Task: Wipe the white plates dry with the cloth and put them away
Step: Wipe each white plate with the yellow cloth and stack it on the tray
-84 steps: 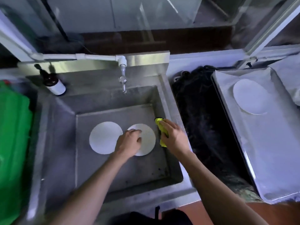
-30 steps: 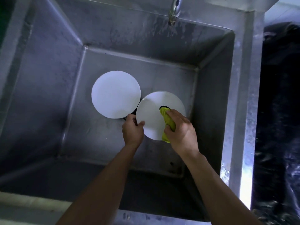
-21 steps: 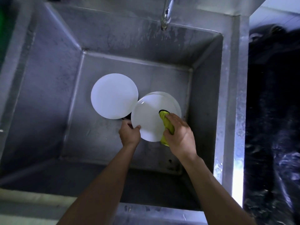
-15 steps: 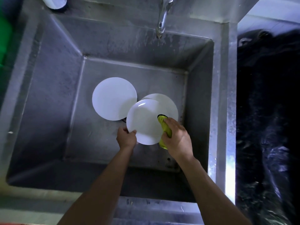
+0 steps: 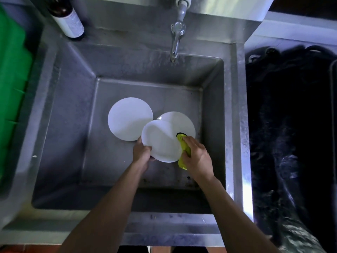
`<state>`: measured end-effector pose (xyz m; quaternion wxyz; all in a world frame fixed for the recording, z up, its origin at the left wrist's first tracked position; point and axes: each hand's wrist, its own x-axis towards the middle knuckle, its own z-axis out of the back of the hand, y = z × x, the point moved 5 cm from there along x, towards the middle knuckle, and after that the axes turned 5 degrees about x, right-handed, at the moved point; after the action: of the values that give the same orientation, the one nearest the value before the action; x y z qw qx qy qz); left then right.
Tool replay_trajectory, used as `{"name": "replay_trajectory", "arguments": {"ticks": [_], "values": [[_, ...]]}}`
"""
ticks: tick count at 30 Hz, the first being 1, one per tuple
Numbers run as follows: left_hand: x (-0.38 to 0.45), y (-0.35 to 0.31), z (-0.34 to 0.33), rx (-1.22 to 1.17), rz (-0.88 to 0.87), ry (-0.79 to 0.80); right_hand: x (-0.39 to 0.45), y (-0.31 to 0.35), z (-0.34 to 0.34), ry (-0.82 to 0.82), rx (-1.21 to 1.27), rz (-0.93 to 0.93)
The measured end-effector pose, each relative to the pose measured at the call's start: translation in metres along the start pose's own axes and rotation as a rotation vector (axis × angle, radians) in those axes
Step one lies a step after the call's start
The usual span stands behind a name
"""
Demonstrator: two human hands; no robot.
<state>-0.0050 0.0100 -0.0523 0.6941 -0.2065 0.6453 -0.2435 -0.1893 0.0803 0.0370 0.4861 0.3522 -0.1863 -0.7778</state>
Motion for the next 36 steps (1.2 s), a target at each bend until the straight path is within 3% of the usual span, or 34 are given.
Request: {"name": "replay_trajectory", "arguments": {"ticks": [8,20,36], "values": [[-0.035,-0.021,0.019,-0.04,0.067,0.169,-0.018,0.026,0.014,-0.032,-0.034,0.05],[-0.118,-0.081,0.012,-0.04,-0.06,0.508,-0.045,0.109,0.053,-0.089,-0.076,0.313],[-0.175,-0.132,0.042,-0.065,-0.216,0.649,-0.081,0.158,0.074,-0.181,-0.27,0.579]]}}
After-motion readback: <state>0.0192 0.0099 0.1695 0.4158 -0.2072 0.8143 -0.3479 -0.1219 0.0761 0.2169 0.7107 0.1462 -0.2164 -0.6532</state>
